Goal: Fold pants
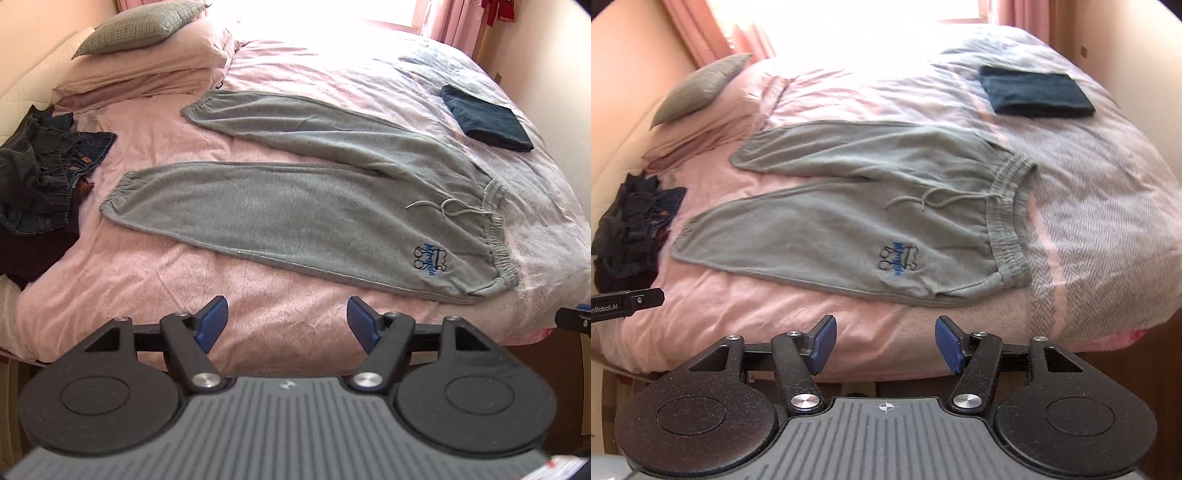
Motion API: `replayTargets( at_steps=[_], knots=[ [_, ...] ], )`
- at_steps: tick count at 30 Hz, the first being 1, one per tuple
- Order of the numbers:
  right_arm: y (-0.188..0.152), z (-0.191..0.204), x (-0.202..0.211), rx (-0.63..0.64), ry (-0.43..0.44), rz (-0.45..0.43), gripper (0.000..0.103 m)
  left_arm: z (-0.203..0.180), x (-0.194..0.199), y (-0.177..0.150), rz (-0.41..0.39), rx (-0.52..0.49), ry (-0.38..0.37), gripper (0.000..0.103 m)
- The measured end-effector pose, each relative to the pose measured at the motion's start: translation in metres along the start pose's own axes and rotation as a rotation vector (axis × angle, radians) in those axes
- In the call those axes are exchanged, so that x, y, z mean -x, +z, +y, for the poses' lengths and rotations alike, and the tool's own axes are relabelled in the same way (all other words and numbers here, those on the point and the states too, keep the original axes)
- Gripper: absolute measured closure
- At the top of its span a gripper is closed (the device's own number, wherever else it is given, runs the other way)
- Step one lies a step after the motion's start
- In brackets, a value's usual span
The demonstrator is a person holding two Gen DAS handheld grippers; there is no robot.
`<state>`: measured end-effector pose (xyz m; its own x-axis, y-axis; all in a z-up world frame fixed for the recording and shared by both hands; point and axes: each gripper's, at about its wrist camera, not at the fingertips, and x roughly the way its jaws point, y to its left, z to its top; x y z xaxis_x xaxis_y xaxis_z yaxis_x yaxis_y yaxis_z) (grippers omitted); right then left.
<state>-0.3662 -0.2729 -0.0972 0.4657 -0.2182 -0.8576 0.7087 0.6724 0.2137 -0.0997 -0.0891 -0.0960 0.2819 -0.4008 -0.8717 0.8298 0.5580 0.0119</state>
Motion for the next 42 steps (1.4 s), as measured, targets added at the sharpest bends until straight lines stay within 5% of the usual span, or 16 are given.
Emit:
replayTargets(
  at_steps=[19,42],
  knots=[
    [-0.038,0.038,0.036,0.126,-0.031,-0.018,0.044,-0.002,0.076,-0.046,-0.091,-0.047,-0.009,0.034],
    [-0.035,0.038,0.048,0.171,-0.026,-0.051,0.044,-0.006,0.083,-0.054,-0.1,-0.048,0.024,0.033]
  ],
)
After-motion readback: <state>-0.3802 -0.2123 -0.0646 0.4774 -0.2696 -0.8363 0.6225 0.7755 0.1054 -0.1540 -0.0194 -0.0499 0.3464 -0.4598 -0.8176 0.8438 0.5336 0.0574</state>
